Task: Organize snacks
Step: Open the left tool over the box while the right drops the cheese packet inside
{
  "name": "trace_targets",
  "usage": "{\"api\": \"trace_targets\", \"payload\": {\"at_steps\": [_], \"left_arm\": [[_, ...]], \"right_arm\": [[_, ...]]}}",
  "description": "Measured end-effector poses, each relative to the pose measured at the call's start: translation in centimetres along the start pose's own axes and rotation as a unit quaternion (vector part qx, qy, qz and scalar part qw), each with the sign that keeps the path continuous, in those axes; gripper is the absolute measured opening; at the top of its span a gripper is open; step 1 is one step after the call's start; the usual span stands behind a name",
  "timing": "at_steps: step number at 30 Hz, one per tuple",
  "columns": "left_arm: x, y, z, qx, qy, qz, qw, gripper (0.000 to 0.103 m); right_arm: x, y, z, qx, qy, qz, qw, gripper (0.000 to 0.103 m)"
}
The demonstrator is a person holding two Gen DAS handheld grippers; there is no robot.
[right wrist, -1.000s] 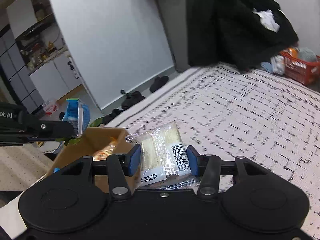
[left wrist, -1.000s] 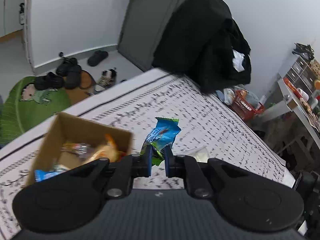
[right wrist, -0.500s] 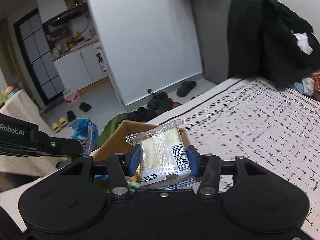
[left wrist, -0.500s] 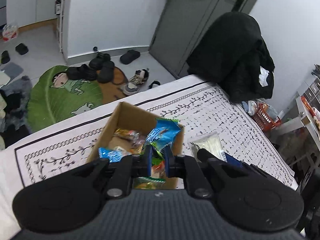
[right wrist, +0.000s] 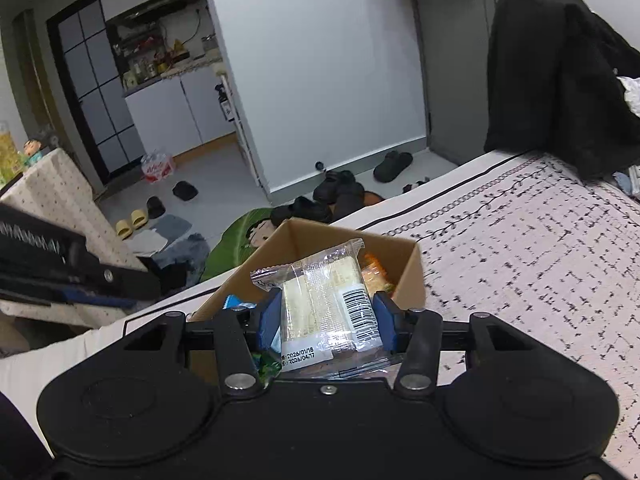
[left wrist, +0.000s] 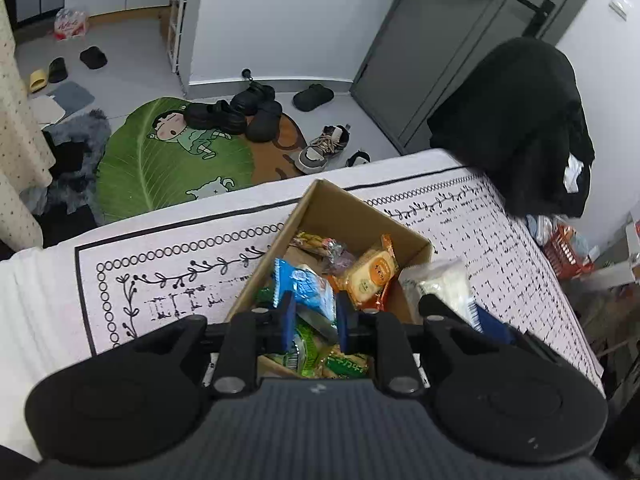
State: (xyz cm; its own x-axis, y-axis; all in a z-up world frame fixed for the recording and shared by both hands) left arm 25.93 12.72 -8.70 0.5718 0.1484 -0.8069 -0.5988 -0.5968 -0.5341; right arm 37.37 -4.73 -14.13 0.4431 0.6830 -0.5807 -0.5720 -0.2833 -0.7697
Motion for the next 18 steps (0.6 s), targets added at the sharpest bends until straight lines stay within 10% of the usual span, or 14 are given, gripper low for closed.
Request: {"api": "trace_targets", "payload": {"at_steps": [8,12,18], "left_arm": [[-1.3,-0.7,1.9,-0.015,-0.022,-0.017,0.9995,0.052],[-1.8,-0.8,2.2,-0.019,-0.027,-0.025,0.9991,0.064],[-2.4,-1.2,2.1,-0.029,-0.034,-0.016,0.9989,0.077]], "right_arm": [[1.0,0.3,2.1,-0.005,-0.011,0.017,1.0,0.051],[0.1,0.4,2.4,-0.01,0.001,0.001,1.0,0.082],[-1.8,0.4,2.1,0.004,0.016,0.013,1.0,0.082]]}}
Point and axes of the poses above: each gripper's, at about its wrist camera, not at the fingertips, and x roughly the way its jaws point, z to its left, y to its underside, the point moved 1 cm from there along x, roughly the way its jaws point, and after that the axes turned 5 degrees about -y, right-handed, at the moved point
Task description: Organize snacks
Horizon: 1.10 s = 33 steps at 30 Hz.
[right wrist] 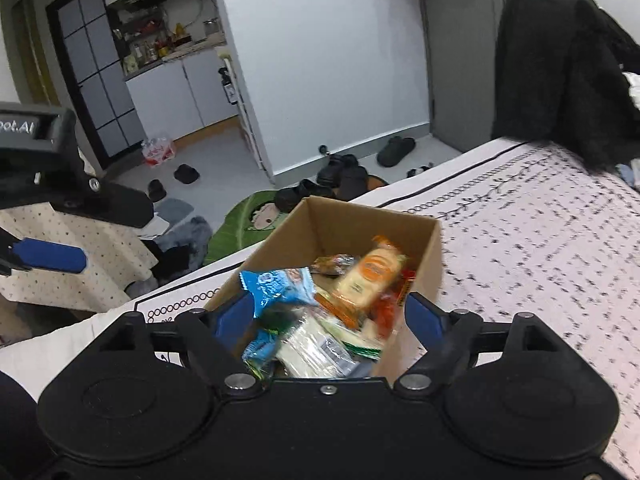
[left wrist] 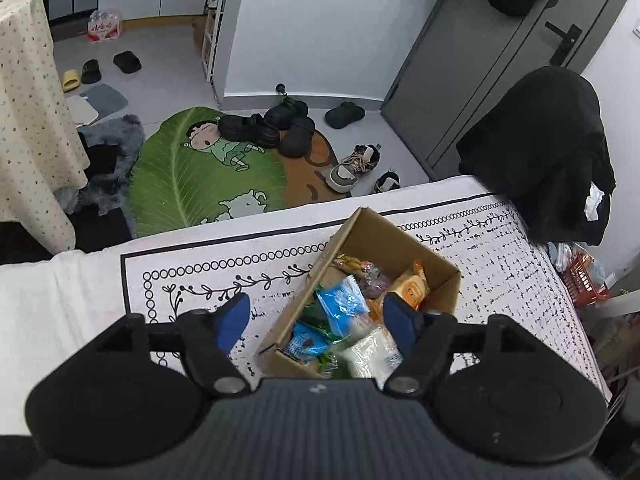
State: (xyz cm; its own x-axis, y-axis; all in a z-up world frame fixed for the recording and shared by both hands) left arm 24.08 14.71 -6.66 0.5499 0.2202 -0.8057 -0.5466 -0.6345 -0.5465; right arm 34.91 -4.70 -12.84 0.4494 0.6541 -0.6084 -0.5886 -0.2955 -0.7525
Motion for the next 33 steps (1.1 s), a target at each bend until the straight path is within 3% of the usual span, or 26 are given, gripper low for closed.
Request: {"api": "trace_targets", "payload": {"at_steps": [2,8,15,21,33], "left_arm": [[-0.6,0.0,-0.3,-0.001,0.0,-0.006,1.0,0.088],[-1.9,0.7,-1.1,0.031,0.015,-0.007,0.9994,0.092],[-3.7,1.9,-1.0,0.049,0.029,0.0,0.9984,0.096],[-6.1,2.9,-0.8,0.066,0.051,-0.018,0.9964,0.102],[-10.6,5.4,-0.5,0.093,0.075,-0.041,0.992,0.103]], "right_arm": [[-0.9,-0.3,-0.3,0.011,0.007,-0.005,1.0,0.086],[-3.8,-0.1,-1.7,0.054,0.029,-0.008,0.998,0.089],[-8.2,-0.3,-1.7,0.069,0.063,-0.028,0.995,0.102],[-11.7,-0.3,-1.5,0.084,0.076,-0.042,0.993,0.103],[-17.3,1.2,0.4,0.092,0.092,-0.056,0.99,0.103]]}}
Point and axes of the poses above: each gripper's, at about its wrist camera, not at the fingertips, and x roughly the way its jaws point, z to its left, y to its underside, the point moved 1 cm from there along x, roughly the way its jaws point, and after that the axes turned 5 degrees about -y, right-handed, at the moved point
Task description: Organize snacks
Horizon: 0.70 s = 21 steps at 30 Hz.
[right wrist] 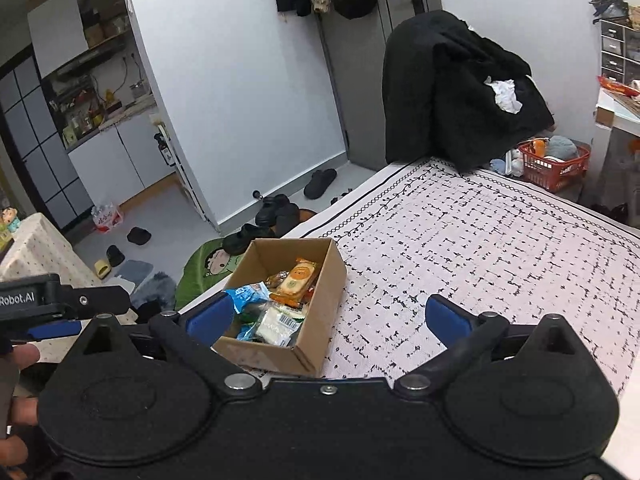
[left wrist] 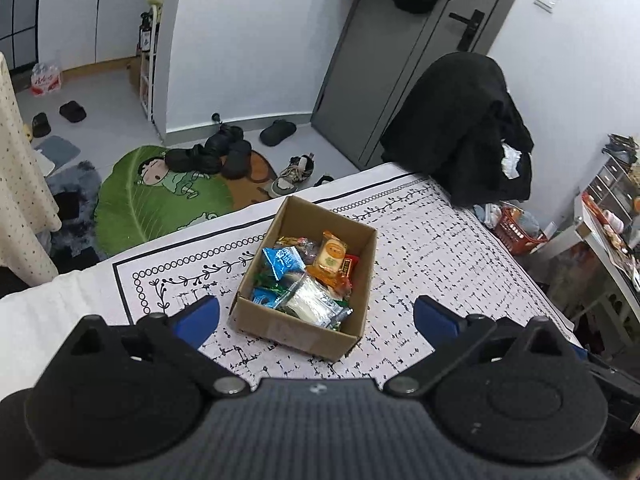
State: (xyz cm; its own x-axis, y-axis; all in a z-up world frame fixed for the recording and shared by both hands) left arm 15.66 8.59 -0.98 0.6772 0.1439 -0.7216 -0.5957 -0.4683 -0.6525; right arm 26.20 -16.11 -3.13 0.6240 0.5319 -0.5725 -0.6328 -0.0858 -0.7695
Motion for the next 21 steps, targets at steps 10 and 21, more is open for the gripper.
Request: {"api": "trace_targets", "payload": {"at_steps": [10,21], "left_arm": [[-4.7,1.9,0.6,0.002,0.008,-0.046,0.9989,0.103],[-9.0,4.5,1.5,0.017,0.015,-0.073,0.9971,0.103]], "right_arm": [[-4.6,1.3,1.1,0.001,0.004,-0.021,1.0,0.103],[-8.3,3.7,2.3,-0.005,0.011,-0.032,0.999,0.103]]}}
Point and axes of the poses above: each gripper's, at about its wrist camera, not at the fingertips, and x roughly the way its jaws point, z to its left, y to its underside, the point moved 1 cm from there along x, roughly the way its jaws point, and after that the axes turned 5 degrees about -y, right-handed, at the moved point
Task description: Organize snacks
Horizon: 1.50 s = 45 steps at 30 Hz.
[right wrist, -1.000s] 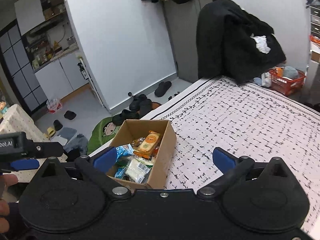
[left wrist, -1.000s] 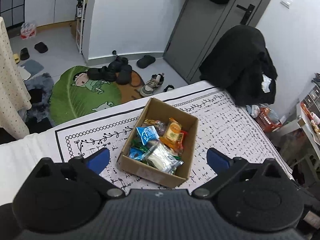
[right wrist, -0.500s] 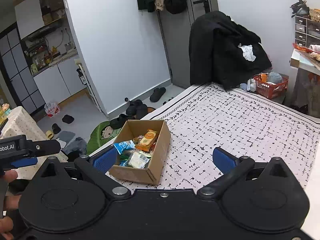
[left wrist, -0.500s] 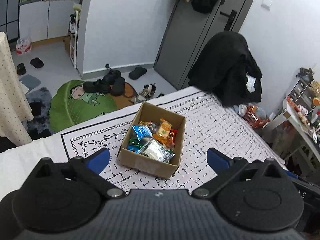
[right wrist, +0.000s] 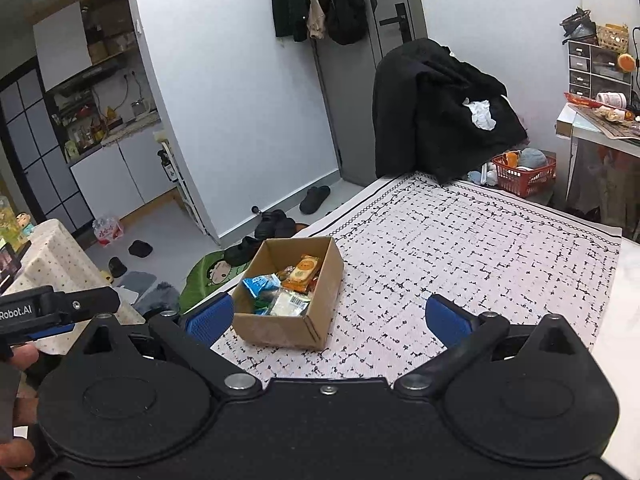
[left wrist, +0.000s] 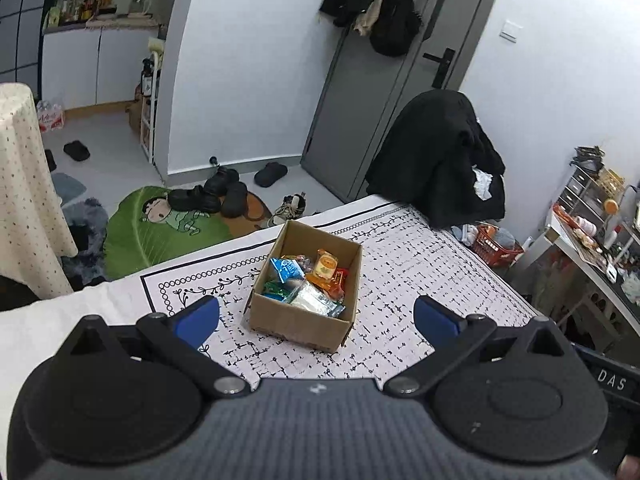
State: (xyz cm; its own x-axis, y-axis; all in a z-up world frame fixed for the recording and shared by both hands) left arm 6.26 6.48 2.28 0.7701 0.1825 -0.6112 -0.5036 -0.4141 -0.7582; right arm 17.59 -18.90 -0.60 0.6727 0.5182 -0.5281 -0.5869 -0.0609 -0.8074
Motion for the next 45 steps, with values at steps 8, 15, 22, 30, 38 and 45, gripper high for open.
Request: {"api": "trace_targets", "payload": {"at_steps": [8,15,22,30,38,45], "left_arm": [[-1.9,1.9,0.5,0.03,0.003,0.007,0.9995,0.103],[-3.1,4.0,0.7,0.062,-0.001,0.014,0.998,0.103],[-4.3,5.3,0.6,0.095,0.0,0.009,0.9954,0.103],[-5.9,5.2,0.2,0.126,0.007,-0.006,0.9919,0.103],[-7.1,4.6,0.1,0.141,0.003,-0.022,0.9898,0.103],[-7.1,4.5,0.5,0.136,-0.003,-0.019,0.9905,0.103]], "right_arm": [[-1.6,2.0,1.5,-0.018,0.003,0.006,1.0,0.103],[-2.7,3.4,2.2,-0.024,0.009,0.011,1.0,0.103],[-4.3,4.3,2.2,-0.025,0.02,0.01,0.999,0.103],[-5.6,4.1,2.6,-0.034,0.016,0.0,0.999,0.103],[-5.8,3.9,3.0,-0.034,0.011,-0.004,0.999,0.103],[-5.7,4.4,3.1,-0.03,0.01,0.001,1.0,0.103]]}}
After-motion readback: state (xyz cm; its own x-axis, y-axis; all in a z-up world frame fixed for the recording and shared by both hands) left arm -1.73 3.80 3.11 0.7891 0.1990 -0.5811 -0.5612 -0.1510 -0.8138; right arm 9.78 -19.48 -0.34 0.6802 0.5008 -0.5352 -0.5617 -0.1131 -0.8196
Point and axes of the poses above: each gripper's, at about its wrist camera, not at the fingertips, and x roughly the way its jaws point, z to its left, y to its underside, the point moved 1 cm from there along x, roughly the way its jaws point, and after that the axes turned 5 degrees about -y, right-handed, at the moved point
